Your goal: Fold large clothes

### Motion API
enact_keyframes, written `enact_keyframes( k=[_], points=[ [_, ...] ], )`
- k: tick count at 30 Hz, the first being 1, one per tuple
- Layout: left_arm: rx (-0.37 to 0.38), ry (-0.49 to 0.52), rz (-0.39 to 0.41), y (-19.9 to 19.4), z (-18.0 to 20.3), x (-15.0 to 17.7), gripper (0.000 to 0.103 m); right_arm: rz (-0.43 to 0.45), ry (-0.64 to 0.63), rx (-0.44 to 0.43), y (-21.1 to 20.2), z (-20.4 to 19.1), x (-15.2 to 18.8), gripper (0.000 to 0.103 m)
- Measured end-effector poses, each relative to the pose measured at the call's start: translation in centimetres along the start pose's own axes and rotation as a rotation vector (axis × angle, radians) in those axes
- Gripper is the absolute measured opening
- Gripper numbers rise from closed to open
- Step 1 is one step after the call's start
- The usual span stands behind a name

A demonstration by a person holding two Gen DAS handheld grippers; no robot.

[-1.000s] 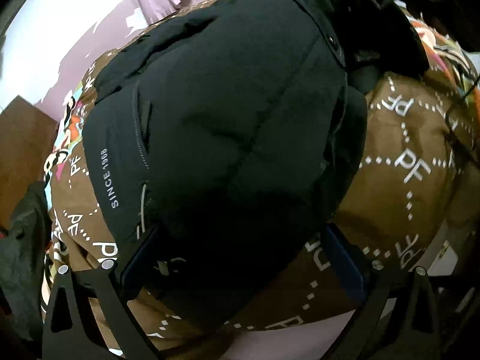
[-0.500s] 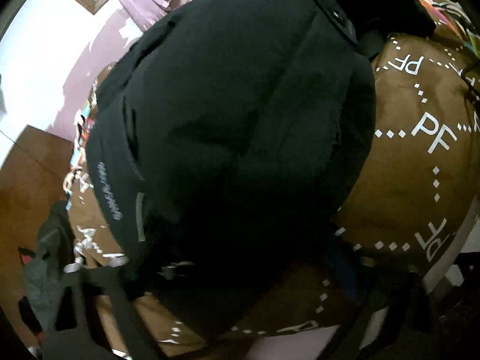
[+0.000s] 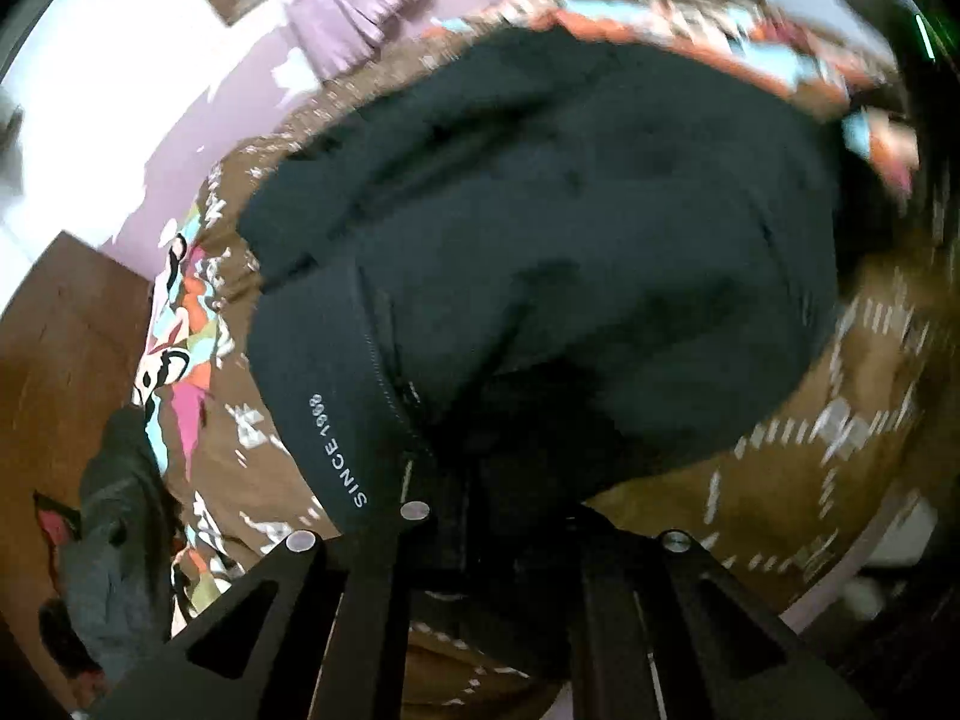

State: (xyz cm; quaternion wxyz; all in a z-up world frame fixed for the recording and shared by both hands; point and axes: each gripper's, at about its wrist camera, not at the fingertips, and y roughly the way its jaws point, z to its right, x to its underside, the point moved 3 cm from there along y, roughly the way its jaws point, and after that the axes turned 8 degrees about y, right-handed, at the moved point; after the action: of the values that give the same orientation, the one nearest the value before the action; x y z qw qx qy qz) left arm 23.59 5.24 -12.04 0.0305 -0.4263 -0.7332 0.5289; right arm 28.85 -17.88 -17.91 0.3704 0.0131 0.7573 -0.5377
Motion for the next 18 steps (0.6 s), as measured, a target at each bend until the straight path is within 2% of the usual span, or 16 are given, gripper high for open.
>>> enact_keyframes(
  k=[4,6,10,15,18],
  points=[
    [-0.040,-0.034,0.149,-4.4,-2.5,-4.3,0.008,0.078,-0.018,0.002,-1.6,-0.6,-0.3,0.103],
    [-0.050,-0.048,0.180,-5.6,-2.4,-6.3,0.007,0.117,-0.016,0.010,-2.5,-0.7,-0.7,0.103],
    [-0.039,-0.107,0.196,-5.8,-4.2,-10.0,0.007,0.208,-0.025,0.009,-4.8,-1.4,-1.5,0.103],
    [-0.021,-0.172,0.194,-5.4,-5.9,-13.8,0.007,0.222,-0.125,0.041,-4.7,-3.4,-1.3,0.103],
    [-0.012,-0.208,0.193,-5.2,-6.9,-15.8,0.007,0.203,-0.220,0.144,-3.2,-4.7,-0.4,0.103]
  ],
)
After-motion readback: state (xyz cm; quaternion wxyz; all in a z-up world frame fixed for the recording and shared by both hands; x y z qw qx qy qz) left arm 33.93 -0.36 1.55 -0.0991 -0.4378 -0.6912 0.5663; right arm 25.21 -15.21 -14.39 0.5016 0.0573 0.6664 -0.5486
